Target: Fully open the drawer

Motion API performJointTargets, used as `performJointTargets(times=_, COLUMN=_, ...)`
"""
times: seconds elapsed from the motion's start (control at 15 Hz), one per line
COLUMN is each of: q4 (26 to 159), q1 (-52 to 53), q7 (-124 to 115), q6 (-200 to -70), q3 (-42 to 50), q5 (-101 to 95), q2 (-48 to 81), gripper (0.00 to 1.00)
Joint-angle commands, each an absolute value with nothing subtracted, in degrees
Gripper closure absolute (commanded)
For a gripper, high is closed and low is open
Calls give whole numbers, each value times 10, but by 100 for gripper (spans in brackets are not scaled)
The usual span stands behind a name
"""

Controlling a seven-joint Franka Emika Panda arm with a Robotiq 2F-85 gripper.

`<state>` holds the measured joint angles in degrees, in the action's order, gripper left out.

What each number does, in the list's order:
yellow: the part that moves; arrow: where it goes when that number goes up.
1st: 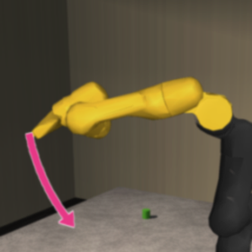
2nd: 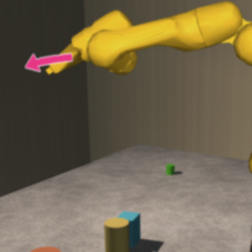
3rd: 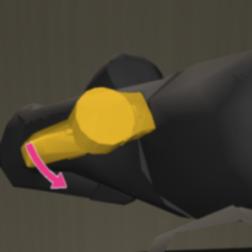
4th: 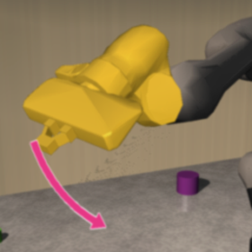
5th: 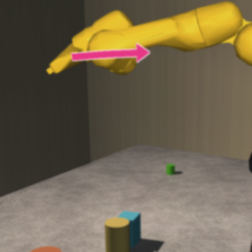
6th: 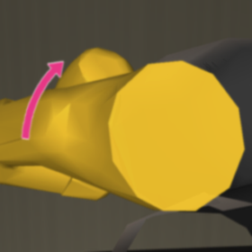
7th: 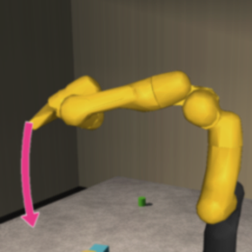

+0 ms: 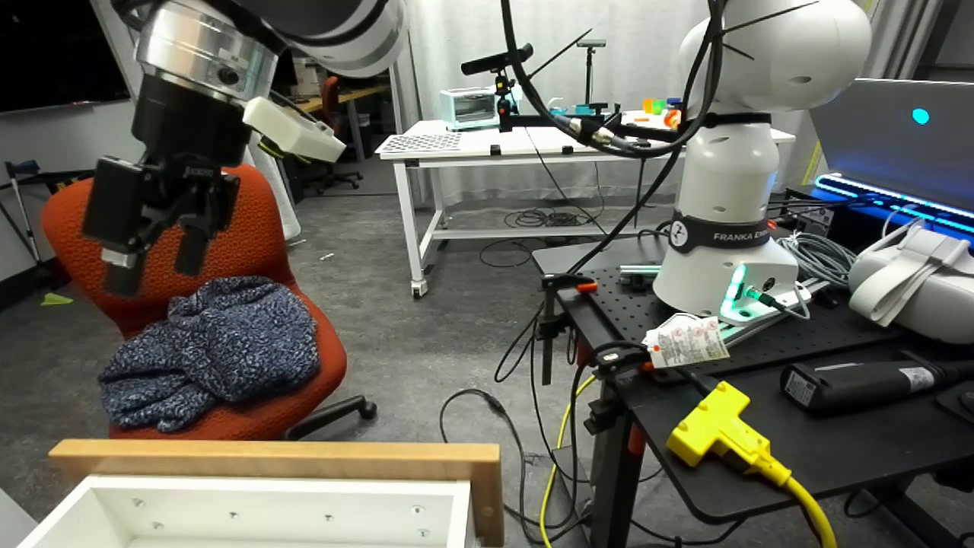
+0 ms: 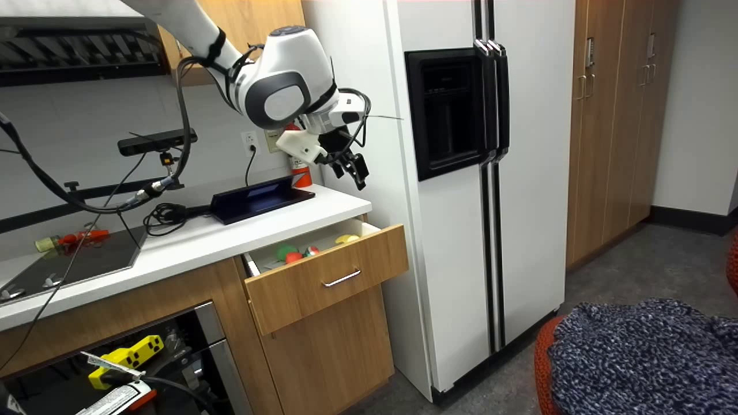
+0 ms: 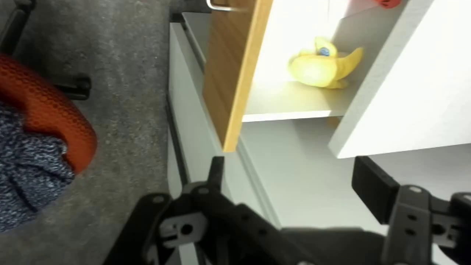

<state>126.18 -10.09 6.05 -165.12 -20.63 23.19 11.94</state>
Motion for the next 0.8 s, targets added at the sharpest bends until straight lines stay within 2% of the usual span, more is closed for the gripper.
performJointTargets(times=0.0, q4=1244, q1=-132, q7=169, q6=-1581, q3=-274, q5=336, q2=105, gripper=42)
performJointTargets(times=0.07, q4=1240, q1=-129, q7=180, q6=-1562, q3=-280, q5=346, q2=110, gripper=51)
performJointTargets(times=0.13, q4=1235, q1=-83, q7=194, q6=-1543, q3=-240, q5=363, q2=110, gripper=58)
performJointTargets(times=0.33, q4=1235, q1=-39, q7=174, q6=-1518, q3=-206, q5=326, q2=129, gripper=82)
performJointTargets(times=0.47, q4=1230, q1=-13, q7=155, q6=-1512, q3=-185, q5=296, q2=150, gripper=95)
performJointTargets(times=0.53, q4=1228, q1=-2, q7=149, q6=-1511, q3=-177, q5=281, q2=160, gripper=100)
performJointTargets(times=0.73, q4=1217, q1=30, q7=107, q6=-1513, q3=-152, q5=216, q2=199, gripper=100)
